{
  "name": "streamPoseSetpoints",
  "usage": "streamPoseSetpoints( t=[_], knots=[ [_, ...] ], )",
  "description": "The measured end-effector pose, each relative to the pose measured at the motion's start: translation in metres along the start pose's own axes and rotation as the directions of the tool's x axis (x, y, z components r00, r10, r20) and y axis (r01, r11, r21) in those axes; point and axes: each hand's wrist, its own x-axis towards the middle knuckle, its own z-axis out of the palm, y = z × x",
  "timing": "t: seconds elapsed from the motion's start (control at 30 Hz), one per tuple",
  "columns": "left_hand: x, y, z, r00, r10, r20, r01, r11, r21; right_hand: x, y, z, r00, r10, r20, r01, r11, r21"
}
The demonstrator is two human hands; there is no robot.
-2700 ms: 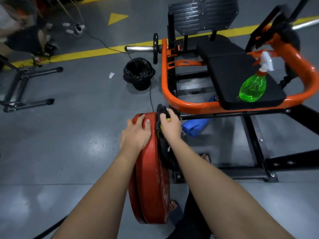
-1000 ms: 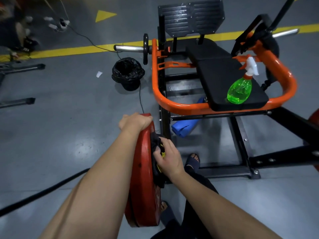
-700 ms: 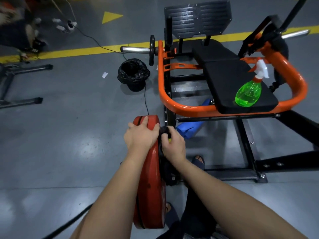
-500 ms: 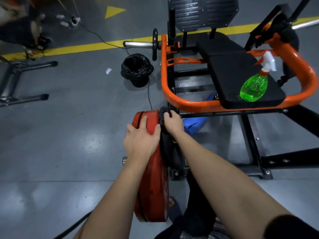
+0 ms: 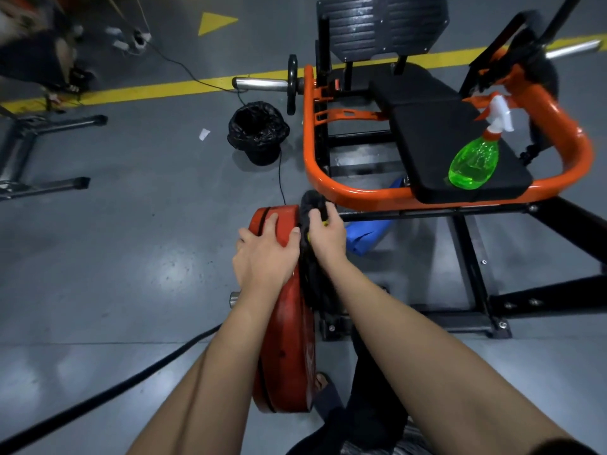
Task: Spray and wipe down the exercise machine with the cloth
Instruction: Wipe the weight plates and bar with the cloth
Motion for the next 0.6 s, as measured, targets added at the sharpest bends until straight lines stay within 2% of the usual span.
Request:
streamPoseSetpoints(
  t=[0.13, 0.2, 0.27, 0.43, 0.53, 0.6],
  knots=[
    [-0.003, 0.001, -0.001, 1.000, -0.014, -0.017, 0.013, 1.000, -0.018, -0.033, 0.030, -0.008, 0.987, -0.136, 0.088, 0.147, 0.981, -0.130],
    [-0.007, 0.002, -0.001, 1.000, -0.009, -0.023, 0.008, 1.000, -0.029, -0.048, 0.046, -0.014, 0.966, -0.245, 0.080, 0.255, 0.952, -0.169],
    [-0.009, 0.002, -0.003, 0.999, -0.022, -0.023, 0.021, 0.999, -0.049, -0.049, 0.050, -0.012, 0.957, -0.281, 0.069, 0.289, 0.935, -0.207],
    [0.011, 0.044, -0.022, 0.971, -0.218, 0.096, 0.220, 0.975, -0.014, -0.046, 0.052, -0.008, 0.946, -0.310, 0.101, 0.326, 0.906, -0.270],
    [0.038, 0.097, -0.041, 0.990, -0.086, 0.108, 0.098, 0.989, -0.113, -0.044, 0.055, -0.014, 0.959, -0.256, 0.119, 0.277, 0.938, -0.209],
    [0.076, 0.114, -0.035, 0.974, -0.057, 0.218, 0.111, 0.963, -0.246, -0.040, 0.052, -0.015, 0.957, -0.245, 0.156, 0.275, 0.935, -0.222]
  ],
)
